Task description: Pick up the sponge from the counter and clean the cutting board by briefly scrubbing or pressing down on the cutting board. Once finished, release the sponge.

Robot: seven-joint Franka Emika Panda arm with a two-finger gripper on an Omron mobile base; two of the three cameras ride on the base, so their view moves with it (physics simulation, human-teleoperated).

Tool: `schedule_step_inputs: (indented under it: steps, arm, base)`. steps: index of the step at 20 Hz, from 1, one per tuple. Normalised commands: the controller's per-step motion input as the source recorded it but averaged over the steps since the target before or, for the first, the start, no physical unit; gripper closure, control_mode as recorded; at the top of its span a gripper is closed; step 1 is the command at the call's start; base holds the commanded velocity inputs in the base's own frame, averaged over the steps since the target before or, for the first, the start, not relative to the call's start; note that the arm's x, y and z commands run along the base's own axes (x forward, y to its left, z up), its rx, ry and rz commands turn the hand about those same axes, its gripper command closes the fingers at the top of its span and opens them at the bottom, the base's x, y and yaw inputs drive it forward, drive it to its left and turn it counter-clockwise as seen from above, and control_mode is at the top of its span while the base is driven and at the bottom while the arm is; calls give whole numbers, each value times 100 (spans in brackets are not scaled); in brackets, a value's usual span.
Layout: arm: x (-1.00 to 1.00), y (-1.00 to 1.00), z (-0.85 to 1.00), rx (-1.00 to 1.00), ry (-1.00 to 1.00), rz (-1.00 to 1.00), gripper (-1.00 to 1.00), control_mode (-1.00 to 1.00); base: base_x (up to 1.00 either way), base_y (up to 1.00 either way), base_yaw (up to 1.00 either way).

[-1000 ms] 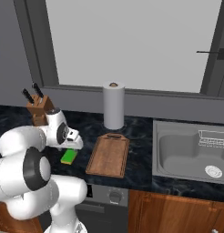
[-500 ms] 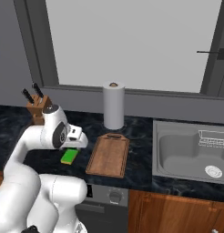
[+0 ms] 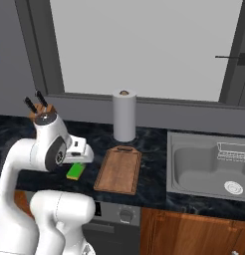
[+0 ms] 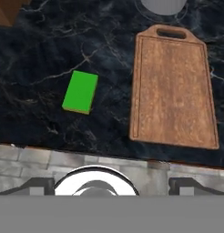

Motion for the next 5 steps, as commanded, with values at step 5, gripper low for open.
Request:
schedule_step_inputs:
  steps: [5]
  arm:
    - [-49, 0, 43, 1, 0, 0, -100, -100]
  base:
    - [0, 0, 0]
